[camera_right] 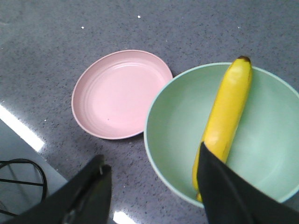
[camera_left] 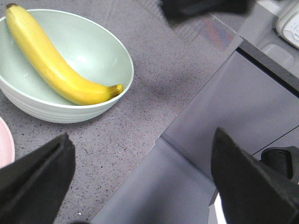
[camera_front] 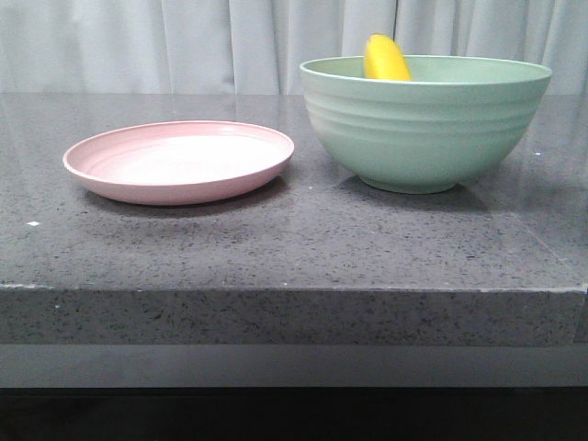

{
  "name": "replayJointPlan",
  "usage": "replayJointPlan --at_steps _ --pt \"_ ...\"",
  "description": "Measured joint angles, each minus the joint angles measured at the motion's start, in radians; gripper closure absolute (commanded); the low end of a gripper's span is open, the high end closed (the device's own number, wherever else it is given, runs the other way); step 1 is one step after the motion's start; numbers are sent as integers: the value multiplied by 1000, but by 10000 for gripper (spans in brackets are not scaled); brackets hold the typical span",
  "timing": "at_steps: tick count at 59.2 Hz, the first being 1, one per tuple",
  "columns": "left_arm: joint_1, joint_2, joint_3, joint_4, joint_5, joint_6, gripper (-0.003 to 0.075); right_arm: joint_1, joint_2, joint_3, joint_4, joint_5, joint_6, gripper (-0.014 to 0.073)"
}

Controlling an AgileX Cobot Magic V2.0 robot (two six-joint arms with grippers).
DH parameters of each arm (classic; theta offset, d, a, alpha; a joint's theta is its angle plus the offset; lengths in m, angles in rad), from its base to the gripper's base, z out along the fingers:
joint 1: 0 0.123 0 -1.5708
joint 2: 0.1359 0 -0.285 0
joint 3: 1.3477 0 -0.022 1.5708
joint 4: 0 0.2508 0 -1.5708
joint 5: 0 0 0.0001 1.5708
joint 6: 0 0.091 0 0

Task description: Transfer banana from pink plate to green bowl

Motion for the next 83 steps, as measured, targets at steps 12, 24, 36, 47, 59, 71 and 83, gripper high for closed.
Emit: replayJointPlan --at_steps 12,24,36,47,59,71,83 --pt "0 0 0 0 0 0 136 4 -337 290 -2 -116 -2 158" --pt "0 0 0 0 0 0 136 4 -588 512 -5 -221 -4 158" --pt "0 0 0 0 0 0 136 4 -644 616 -30 -260 -4 158" --pt "0 0 0 0 0 0 136 4 -644 619 -31 -276 -4 160" --pt "0 0 0 0 0 0 314 4 -644 619 -31 -280 -4 360" --pt "0 0 0 0 0 0 679 4 -644 619 -31 -280 -4 618" --pt "0 0 0 0 0 0 741 4 -644 619 -31 -280 -4 662"
